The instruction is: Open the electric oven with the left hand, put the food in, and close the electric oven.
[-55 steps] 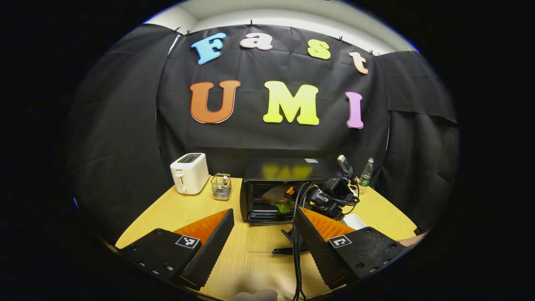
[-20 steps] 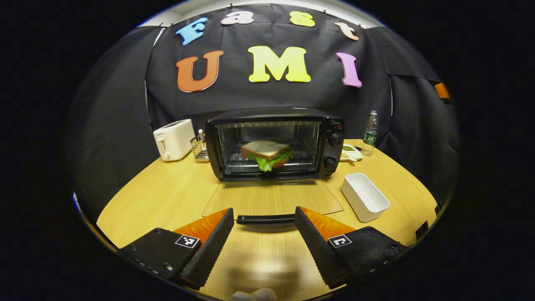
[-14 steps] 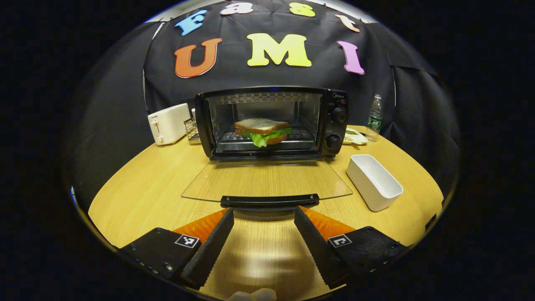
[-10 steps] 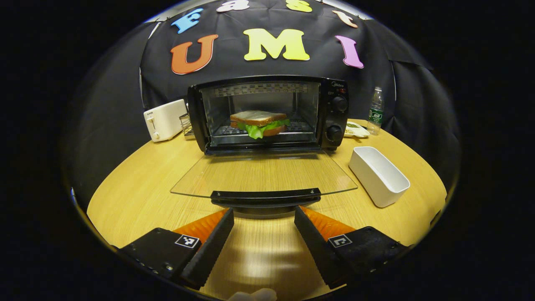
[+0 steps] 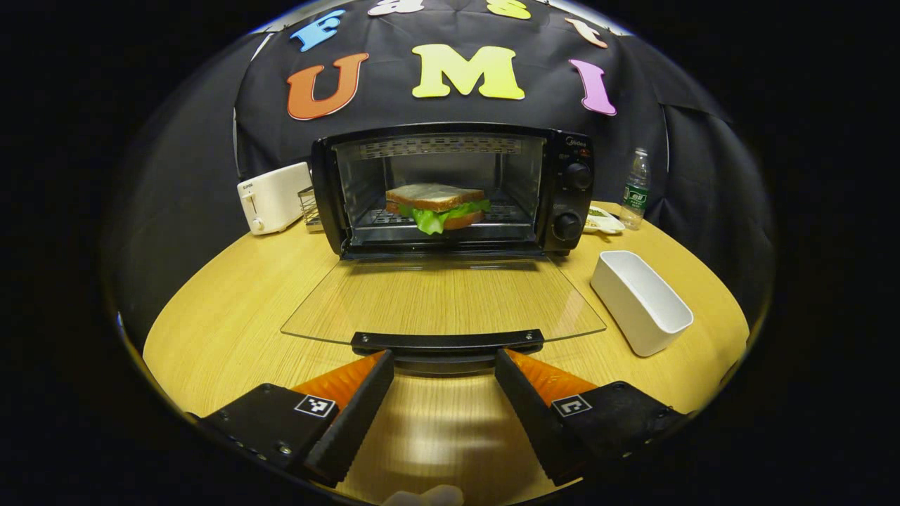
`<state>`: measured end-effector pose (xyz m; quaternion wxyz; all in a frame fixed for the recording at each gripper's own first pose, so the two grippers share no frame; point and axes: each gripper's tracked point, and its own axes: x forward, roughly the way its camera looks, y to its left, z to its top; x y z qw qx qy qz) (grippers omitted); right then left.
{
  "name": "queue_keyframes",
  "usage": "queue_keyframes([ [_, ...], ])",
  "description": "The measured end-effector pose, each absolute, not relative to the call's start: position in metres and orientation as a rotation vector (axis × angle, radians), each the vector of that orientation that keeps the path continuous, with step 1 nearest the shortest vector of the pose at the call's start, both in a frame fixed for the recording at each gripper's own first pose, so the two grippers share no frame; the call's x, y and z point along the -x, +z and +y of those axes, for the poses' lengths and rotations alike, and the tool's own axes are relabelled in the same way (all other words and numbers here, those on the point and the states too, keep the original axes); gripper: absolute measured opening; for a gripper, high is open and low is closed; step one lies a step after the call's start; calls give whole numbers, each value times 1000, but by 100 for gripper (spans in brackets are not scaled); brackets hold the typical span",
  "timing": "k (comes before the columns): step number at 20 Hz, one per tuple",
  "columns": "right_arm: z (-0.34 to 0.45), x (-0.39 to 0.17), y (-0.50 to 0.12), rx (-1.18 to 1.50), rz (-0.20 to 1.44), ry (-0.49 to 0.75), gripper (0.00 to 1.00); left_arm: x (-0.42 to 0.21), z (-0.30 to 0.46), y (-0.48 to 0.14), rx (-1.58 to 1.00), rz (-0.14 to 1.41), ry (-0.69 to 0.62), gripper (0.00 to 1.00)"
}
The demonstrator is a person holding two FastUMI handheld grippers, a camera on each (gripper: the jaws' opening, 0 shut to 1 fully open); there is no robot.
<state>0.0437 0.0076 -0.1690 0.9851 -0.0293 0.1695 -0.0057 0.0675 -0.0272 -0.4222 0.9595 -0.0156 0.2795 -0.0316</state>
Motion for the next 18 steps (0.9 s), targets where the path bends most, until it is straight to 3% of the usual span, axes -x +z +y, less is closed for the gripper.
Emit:
queue_keyframes([
  [2, 8, -45, -167, 53, 341, -7, 100, -67, -27, -419, 30, 570, -69, 95],
  [5, 9, -49, -162, 51, 333, 0, 95, -68, -27, -406, 31, 557, -72, 95],
  [9, 11, -52, -154, 46, 323, 10, 96, -74, -24, -385, 45, 537, -67, 95],
  [10, 11, -53, -153, 46, 320, 12, 100, -76, -23, -377, 48, 529, -65, 96],
  [12, 12, -56, -156, 45, 330, 14, 96, -84, -22, -360, 51, 502, -61, 95],
  [15, 9, -62, -149, 21, 328, 9, 100, -101, -24, -331, 61, 459, -66, 95],
  [16, 7, -64, -149, 19, 324, 7, 95, -108, -24, -322, 61, 442, -68, 96],
  [18, 6, -68, -145, 18, 317, 1, 100, -123, -22, -307, 55, 420, -61, 96],
])
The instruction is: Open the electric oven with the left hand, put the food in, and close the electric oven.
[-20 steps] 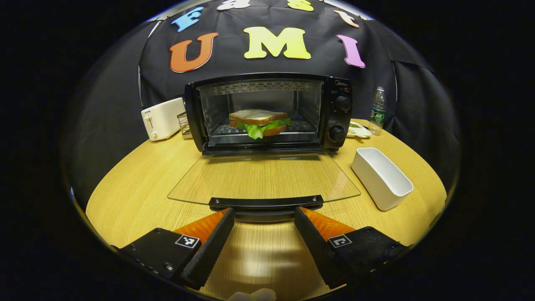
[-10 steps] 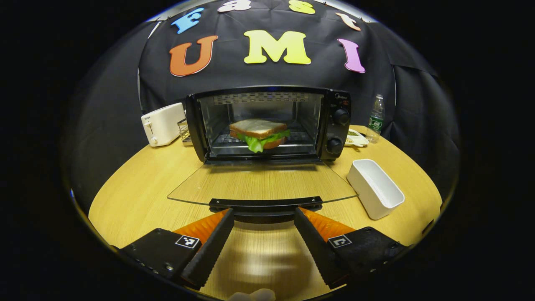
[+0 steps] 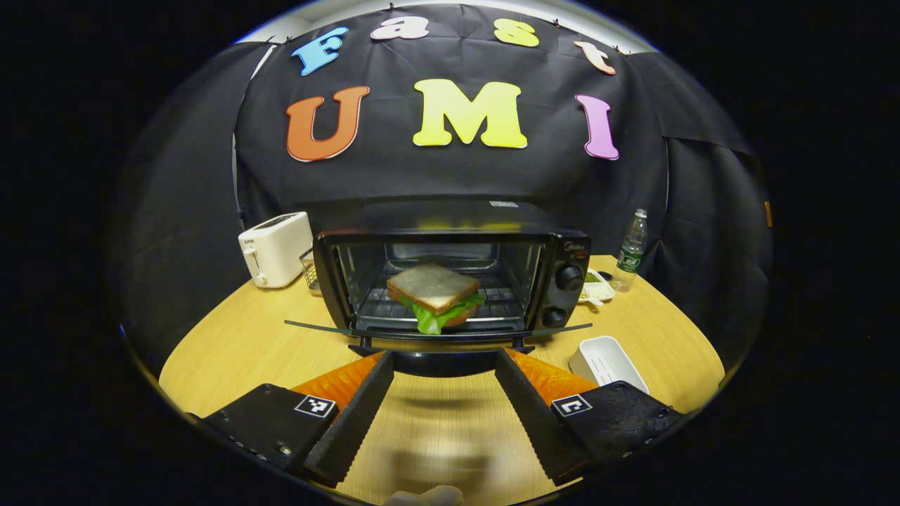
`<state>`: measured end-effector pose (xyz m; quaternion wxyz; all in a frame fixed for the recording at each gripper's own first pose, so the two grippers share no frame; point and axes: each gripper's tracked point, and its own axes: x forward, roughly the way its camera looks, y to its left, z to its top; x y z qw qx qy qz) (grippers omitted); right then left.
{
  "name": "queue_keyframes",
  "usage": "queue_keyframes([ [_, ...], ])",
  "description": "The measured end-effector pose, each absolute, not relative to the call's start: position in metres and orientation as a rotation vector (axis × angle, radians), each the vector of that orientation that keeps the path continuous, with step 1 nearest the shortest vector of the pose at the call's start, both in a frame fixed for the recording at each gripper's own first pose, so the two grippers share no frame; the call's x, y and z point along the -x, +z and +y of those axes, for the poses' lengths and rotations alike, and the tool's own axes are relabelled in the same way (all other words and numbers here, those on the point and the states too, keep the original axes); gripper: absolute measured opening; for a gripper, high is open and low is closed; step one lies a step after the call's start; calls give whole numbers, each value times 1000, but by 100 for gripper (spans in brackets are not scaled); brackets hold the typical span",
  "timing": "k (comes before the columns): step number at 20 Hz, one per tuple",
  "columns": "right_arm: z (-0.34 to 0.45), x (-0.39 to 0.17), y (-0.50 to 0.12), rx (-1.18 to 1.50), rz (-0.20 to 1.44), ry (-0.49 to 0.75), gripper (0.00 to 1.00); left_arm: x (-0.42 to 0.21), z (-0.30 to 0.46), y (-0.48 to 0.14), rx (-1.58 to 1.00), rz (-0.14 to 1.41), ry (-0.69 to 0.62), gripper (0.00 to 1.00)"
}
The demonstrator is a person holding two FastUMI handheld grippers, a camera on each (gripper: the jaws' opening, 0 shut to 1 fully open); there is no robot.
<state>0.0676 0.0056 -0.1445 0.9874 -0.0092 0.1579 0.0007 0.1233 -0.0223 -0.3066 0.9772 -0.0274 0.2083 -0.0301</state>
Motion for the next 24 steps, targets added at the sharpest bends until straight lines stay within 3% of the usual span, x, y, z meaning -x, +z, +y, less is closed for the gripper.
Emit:
queue_keyframes([
  [1, 5, -70, -142, 15, 312, -2, 95, -133, -22, -300, 58, 408, -59, 96],
  [2, 4, -72, -140, 10, 309, -6, 100, -141, -20, -294, 57, 398, -52, 96],
  [3, 4, -73, -137, 4, 303, -7, 95, -148, -17, -286, 56, 384, -46, 96],
  [4, 4, -75, -136, 3, 300, -10, 100, -153, -17, -279, 58, 370, -44, 96],
  [6, 4, -78, -135, 3, 294, -12, 96, -159, -14, -271, 51, 353, -46, 96],
  [7, 6, -79, -133, 2, 292, -10, 100, -159, -13, -268, 41, 348, -43, 96],
  [8, 8, -80, -132, 3, 291, -8, 96, -158, -11, -267, 33, 345, -44, 96],
  [10, 10, -81, -130, 1, 287, -2, 100, -153, -7, -261, 22, 340, -41, 96],
  [11, 13, -81, -128, 1, 285, 2, 96, -150, -6, -257, 21, 336, -39, 96],
  [15, 24, -83, -113, -4, 258, 27, 95, -135, 0, -226, 20, 296, -35, 96],
  [20, 39, -84, -82, -23, 192, 68, 95, -106, 6, -160, 26, 217, -23, 95],
  [21, 41, -84, -74, -23, 176, 78, 100, -100, 11, -145, 13, 196, -9, 95],
  [23, 43, -81, -60, -18, 153, 80, 100, -88, 17, -120, 3, 173, 4, 95],
  [24, 43, -80, -52, -16, 139, 78, 95, -81, 20, -107, 12, 160, 6, 95],
])
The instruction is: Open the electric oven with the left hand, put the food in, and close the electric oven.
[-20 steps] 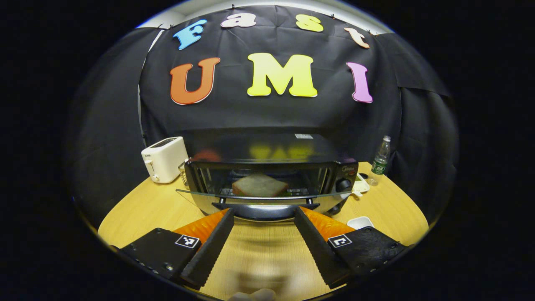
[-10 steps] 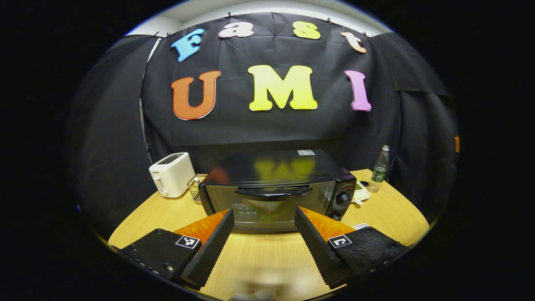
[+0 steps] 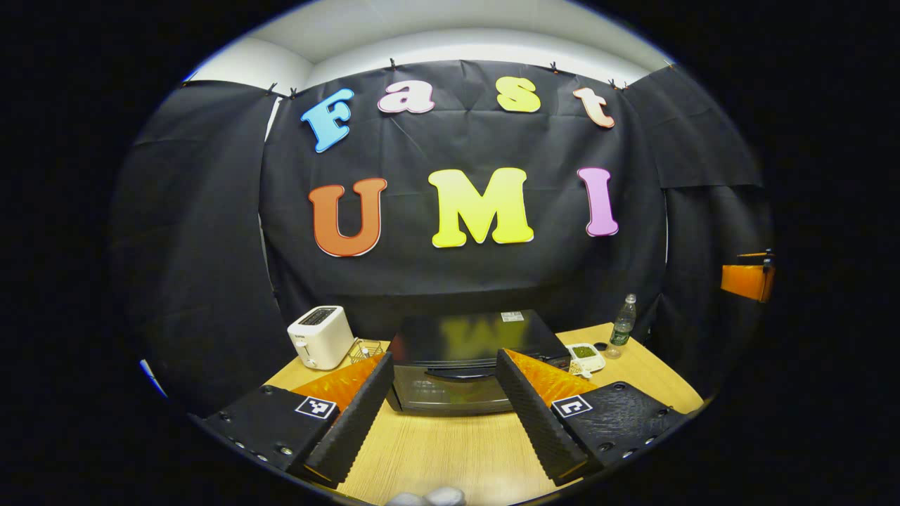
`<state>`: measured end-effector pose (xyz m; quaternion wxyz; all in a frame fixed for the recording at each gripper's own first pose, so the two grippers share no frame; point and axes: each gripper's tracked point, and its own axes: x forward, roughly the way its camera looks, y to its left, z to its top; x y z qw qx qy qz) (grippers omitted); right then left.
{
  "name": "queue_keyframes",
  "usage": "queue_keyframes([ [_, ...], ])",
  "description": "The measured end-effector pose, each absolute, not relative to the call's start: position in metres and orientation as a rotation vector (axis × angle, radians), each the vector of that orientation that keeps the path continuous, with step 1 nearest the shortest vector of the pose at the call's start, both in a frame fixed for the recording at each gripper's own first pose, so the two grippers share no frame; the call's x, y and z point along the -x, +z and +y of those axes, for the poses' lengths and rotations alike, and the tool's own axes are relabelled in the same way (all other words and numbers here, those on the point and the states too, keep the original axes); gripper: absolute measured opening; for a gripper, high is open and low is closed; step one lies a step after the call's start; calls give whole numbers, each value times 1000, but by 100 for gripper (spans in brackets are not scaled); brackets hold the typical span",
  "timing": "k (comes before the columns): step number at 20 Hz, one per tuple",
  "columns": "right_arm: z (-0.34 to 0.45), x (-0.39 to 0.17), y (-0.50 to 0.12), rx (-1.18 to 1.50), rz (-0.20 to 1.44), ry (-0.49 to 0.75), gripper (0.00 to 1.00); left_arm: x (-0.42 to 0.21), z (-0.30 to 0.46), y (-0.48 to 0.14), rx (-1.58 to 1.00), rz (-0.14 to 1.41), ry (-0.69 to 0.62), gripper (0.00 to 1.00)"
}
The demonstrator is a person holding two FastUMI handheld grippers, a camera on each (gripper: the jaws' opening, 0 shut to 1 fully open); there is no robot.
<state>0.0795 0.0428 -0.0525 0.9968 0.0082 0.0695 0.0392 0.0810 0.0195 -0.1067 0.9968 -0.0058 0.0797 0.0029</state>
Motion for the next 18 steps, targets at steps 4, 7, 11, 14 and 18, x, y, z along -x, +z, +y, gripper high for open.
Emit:
queue_keyframes([
  [4, 41, -71, -24, -4, 92, 58, 95, -61, 34, -63, 29, 117, 29, 95],
  [7, 42, -66, -10, -9, 81, 49, 95, -51, 41, -35, 49, 85, 37, 95],
  [11, 43, -58, 10, -24, 43, 35, 95, -41, 43, -12, 50, 60, 22, 95],
  [14, 45, -50, 21, -36, 20, 30, 95, -34, 45, -5, 37, 48, 9, 95],
  [18, 44, -43, 32, -34, -1, 15, 95, -28, 46, 3, 30, 37, -5, 95],
])
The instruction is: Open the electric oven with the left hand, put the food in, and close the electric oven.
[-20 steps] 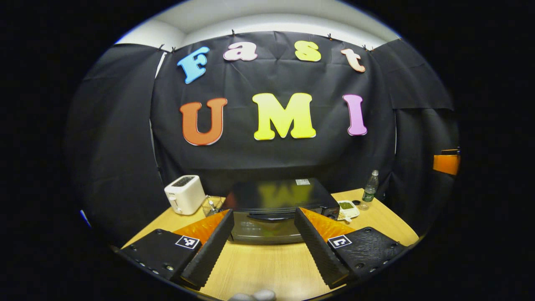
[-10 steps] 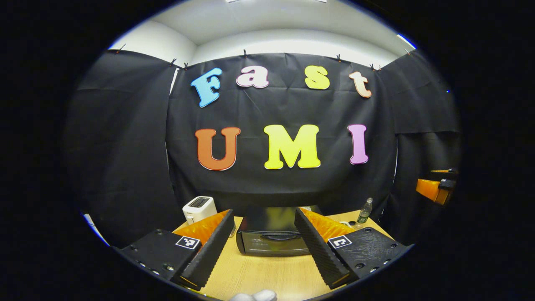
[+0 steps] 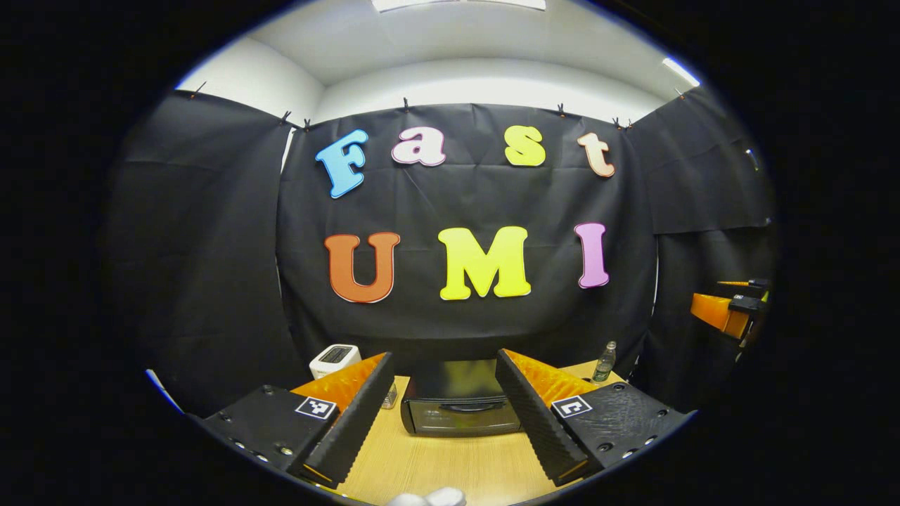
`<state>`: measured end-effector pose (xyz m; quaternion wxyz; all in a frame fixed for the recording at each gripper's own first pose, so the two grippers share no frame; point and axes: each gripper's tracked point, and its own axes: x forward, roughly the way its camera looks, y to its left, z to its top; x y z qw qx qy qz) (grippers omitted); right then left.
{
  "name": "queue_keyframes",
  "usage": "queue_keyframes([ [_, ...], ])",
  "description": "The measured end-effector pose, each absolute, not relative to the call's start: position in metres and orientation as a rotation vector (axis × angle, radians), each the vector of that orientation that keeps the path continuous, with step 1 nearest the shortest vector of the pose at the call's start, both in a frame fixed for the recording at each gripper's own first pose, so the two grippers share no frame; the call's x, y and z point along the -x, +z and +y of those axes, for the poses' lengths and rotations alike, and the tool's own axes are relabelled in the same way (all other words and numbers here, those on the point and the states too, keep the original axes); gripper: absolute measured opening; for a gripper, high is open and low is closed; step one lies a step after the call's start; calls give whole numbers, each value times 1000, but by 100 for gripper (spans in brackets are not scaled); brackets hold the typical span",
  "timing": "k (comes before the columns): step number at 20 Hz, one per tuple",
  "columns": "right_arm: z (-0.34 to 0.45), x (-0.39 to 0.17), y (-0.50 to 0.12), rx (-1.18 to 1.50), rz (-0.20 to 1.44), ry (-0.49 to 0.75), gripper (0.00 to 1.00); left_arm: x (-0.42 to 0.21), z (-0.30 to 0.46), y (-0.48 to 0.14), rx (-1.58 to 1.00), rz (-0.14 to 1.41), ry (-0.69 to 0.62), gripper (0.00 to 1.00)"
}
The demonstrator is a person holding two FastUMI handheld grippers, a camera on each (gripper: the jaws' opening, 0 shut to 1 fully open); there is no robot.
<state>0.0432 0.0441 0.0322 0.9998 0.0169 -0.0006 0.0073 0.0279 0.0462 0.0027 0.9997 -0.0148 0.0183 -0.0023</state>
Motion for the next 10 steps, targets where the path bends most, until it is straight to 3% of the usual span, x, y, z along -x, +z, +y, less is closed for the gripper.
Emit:
queue_keyframes([
  [8, 53, -33, 42, -34, -23, 22, 95, -21, 54, 13, 41, 23, -1, 95],
  [9, 54, -32, 42, -34, -24, 23, 95, -21, 56, 15, 39, 22, 1, 89],
  [10, 55, -32, 43, -34, -23, 24, 95, -20, 56, 16, 39, 17, 5, 89],
])
